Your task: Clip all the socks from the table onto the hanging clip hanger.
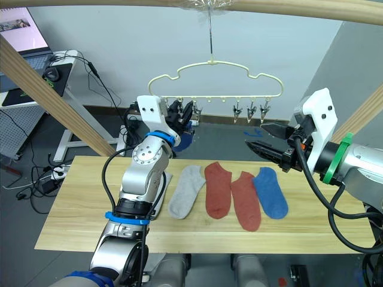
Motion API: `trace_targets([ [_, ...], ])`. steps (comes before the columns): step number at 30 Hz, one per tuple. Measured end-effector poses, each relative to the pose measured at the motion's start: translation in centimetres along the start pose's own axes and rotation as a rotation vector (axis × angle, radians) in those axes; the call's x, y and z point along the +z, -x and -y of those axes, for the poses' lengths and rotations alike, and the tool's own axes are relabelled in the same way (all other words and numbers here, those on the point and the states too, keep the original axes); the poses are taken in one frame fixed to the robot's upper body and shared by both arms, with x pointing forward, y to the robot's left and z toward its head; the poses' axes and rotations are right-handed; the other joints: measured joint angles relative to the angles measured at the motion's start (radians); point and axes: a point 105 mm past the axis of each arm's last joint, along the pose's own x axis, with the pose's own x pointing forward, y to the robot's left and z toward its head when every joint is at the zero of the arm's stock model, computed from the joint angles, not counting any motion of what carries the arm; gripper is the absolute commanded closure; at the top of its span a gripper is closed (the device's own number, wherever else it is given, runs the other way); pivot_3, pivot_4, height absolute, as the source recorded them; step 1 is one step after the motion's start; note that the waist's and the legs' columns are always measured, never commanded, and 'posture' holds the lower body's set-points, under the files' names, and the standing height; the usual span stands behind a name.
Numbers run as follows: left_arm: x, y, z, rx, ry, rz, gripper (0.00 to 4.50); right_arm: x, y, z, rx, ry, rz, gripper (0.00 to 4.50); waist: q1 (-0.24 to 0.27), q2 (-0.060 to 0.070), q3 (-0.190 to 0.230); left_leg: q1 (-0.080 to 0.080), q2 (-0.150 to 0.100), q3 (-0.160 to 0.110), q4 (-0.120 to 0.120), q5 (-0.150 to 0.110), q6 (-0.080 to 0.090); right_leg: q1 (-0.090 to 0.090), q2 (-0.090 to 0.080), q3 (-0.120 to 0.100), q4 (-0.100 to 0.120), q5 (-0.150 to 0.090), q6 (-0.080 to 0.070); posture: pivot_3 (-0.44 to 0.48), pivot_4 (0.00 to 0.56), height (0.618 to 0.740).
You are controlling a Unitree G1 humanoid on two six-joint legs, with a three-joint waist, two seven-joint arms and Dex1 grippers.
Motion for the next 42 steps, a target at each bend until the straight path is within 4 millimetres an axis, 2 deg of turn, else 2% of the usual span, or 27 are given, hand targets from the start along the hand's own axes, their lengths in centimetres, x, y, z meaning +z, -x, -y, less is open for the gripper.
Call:
trace_targets([
  [3,0.0,0.0,0.0,0.000,0.001,0.000,4.30,0.1,0.0,0.0,-0.006,0.003,0.001,1.60,0.000,0.000,0.000,0.000,0.000,0.000,0.000,0.000,0.000,0.000,0.000,0.000,0.000,0.000,0.000,-0.017,0.260,0.740],
  [10,0.1,-0.3,-0.3,0.002,0.030,-0.012,4.31,0.1,0.1,0.2,-0.016,0.008,-0.004,1.60,-0.001,0.000,0.000,0.001,0.000,0.000,0.002,0.000,0.000,0.000,0.000,0.000,0.003,0.000,0.000,-0.017,0.260,0.740],
  [13,0.0,-0.3,-0.5,-0.020,0.104,-0.042,4.31,-0.5,-0.2,0.4,-0.034,-0.007,-0.031,1.60,-0.003,0.000,0.000,0.001,0.000,0.000,0.003,0.000,0.000,0.000,0.000,0.000,0.006,0.000,0.000,-0.013,0.263,0.740],
  [16,0.2,-0.2,-0.4,-0.076,0.234,-0.092,4.31,-3.0,-0.6,1.0,-0.077,-0.072,-0.125,1.60,-0.006,0.000,0.000,0.001,0.000,0.000,0.004,0.000,0.000,0.000,0.000,0.000,0.007,0.000,0.000,-0.012,0.265,0.740],
  [17,0.3,-0.1,-0.4,-0.095,0.277,-0.111,4.31,-3.9,-0.8,1.2,-0.091,-0.096,-0.154,1.43,-0.009,0.000,0.000,0.001,0.000,0.000,0.004,0.000,0.000,0.000,0.000,0.000,0.007,0.000,0.000,-0.012,0.265,0.740],
  [19,0.5,0.1,-0.4,-0.132,0.346,-0.153,4.31,-5.5,-1.2,1.5,-0.115,-0.151,-0.196,1.00,-0.015,0.000,0.000,0.001,0.000,0.000,0.005,0.000,0.000,0.000,0.000,0.000,0.009,0.000,0.000,-0.012,0.265,0.740],
  [22,0.7,0.5,-0.2,-0.180,0.440,-0.205,4.31,-7.3,-1.6,1.8,-0.148,-0.190,-0.244,0.03,-0.021,0.000,0.000,0.001,0.000,-0.001,0.006,0.000,0.000,0.000,0.000,0.000,0.009,0.000,0.000,-0.012,0.265,0.740],
  [26,1.3,0.6,-0.3,-0.221,0.515,-0.247,4.31,-9.7,-2.0,2.0,-0.186,-0.208,-0.311,0.03,-0.022,0.000,0.000,0.001,0.000,-0.001,0.007,0.000,0.000,0.000,0.001,0.000,0.010,0.000,0.000,0.002,0.264,0.740],
  [30,2.2,0.5,-0.5,-0.231,0.548,-0.254,4.31,-12.0,-2.1,3.1,-0.252,-0.204,-0.379,0.03,-0.022,0.000,0.000,0.001,0.000,-0.001,0.009,0.000,0.000,0.000,0.001,0.000,0.011,0.000,0.000,0.010,0.257,0.740],
  [34,2.1,0.7,-0.6,-0.231,0.567,-0.284,4.31,-14.2,-2.1,3.8,-0.282,-0.180,-0.439,0.03,-0.022,0.000,0.000,0.001,0.000,-0.001,0.010,0.000,0.000,0.000,0.001,0.000,0.012,0.000,0.001,0.014,0.257,0.740],
  [42,1.5,1.2,-1.3,-0.206,0.574,-0.364,4.31,-20.1,-2.7,5.0,-0.317,-0.166,-0.607,0.03,-0.022,0.000,0.000,0.001,0.000,-0.001,0.012,0.000,0.000,0.000,0.001,0.001,0.013,0.000,0.001,0.038,0.259,0.740],
])
